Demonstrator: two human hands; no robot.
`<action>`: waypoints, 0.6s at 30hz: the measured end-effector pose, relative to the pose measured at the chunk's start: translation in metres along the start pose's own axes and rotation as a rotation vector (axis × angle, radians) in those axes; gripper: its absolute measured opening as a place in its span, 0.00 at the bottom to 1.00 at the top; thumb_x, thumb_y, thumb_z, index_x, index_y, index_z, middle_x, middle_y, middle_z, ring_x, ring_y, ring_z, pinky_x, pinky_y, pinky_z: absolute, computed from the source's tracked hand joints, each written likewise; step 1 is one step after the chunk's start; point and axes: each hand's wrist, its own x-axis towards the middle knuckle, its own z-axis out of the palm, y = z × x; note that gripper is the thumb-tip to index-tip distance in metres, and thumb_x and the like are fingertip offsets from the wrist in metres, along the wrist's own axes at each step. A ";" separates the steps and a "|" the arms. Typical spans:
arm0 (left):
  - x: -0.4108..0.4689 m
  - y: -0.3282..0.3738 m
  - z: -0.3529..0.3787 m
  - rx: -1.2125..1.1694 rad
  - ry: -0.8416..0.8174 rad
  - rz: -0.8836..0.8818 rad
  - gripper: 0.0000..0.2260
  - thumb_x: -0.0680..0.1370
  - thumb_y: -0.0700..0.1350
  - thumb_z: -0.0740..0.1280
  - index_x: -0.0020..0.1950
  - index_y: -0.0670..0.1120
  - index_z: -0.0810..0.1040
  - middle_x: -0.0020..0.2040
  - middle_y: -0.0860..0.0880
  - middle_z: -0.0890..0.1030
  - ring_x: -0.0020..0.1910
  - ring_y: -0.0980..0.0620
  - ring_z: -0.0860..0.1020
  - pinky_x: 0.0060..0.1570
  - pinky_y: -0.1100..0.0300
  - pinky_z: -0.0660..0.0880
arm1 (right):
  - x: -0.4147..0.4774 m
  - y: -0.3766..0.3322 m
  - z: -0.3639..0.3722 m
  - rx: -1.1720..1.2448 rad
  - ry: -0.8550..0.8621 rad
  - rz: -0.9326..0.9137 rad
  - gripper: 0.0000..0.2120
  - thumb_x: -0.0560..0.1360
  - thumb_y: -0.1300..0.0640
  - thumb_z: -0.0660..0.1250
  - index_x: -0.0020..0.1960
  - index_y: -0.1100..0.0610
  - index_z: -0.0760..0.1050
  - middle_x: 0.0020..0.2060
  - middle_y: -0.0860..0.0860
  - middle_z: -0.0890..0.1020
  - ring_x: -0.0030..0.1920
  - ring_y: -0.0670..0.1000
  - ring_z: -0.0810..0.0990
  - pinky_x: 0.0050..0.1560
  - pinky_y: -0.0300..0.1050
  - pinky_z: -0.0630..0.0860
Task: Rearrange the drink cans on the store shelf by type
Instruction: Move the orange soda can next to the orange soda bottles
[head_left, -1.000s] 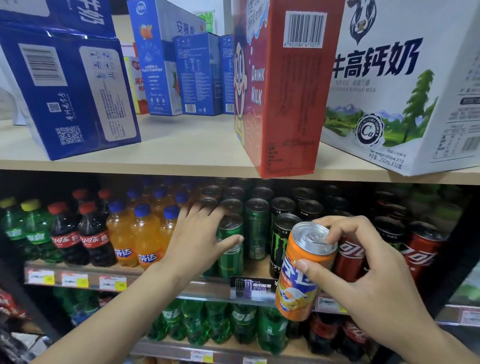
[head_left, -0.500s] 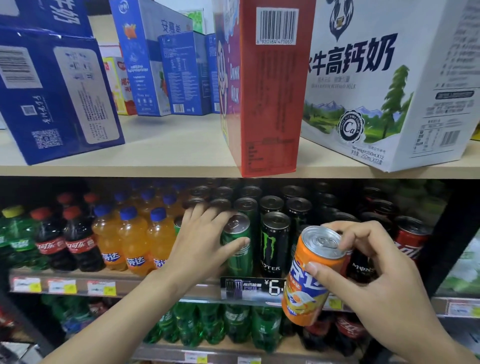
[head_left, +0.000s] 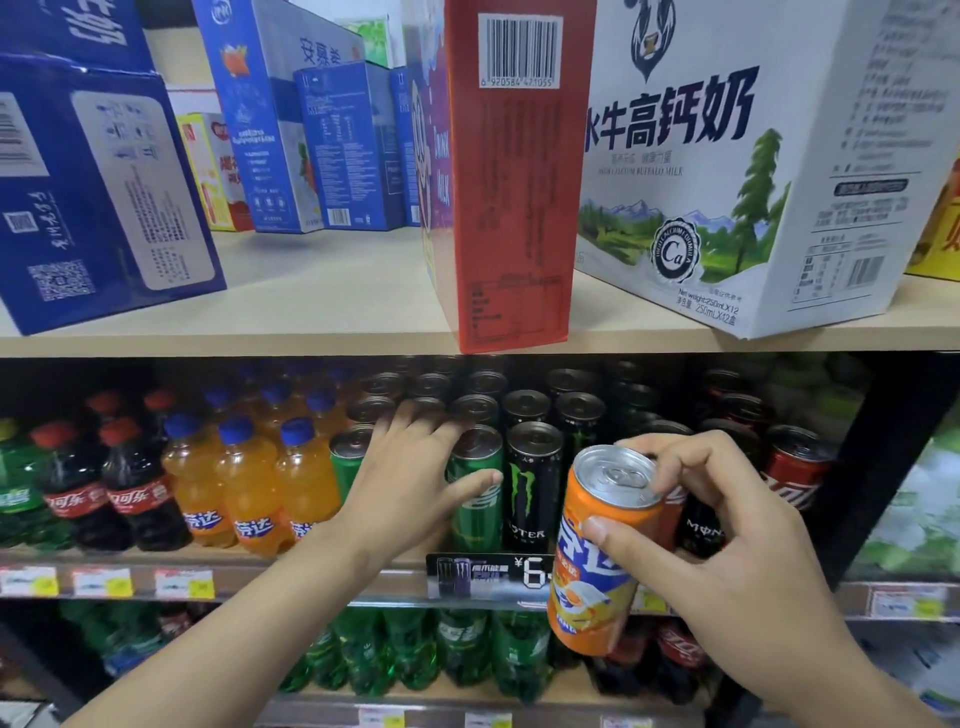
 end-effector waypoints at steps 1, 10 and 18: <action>0.002 -0.001 0.000 0.012 -0.008 0.016 0.32 0.71 0.71 0.57 0.63 0.49 0.78 0.58 0.47 0.81 0.62 0.45 0.68 0.62 0.48 0.65 | 0.002 -0.001 0.002 -0.015 -0.003 -0.002 0.18 0.62 0.46 0.78 0.41 0.45 0.70 0.55 0.40 0.84 0.57 0.46 0.82 0.47 0.48 0.82; -0.017 -0.038 -0.040 0.093 0.024 -0.107 0.34 0.70 0.69 0.65 0.64 0.45 0.76 0.60 0.44 0.79 0.61 0.42 0.71 0.58 0.47 0.70 | 0.016 -0.016 0.034 0.051 -0.069 0.012 0.19 0.64 0.52 0.80 0.42 0.47 0.69 0.52 0.42 0.85 0.55 0.48 0.82 0.52 0.60 0.79; -0.037 -0.051 -0.045 0.113 -0.143 -0.319 0.29 0.75 0.65 0.63 0.68 0.46 0.68 0.58 0.45 0.74 0.51 0.41 0.79 0.44 0.50 0.76 | 0.023 -0.023 0.062 0.042 -0.115 -0.005 0.20 0.64 0.53 0.80 0.42 0.48 0.69 0.51 0.42 0.85 0.54 0.47 0.82 0.52 0.59 0.79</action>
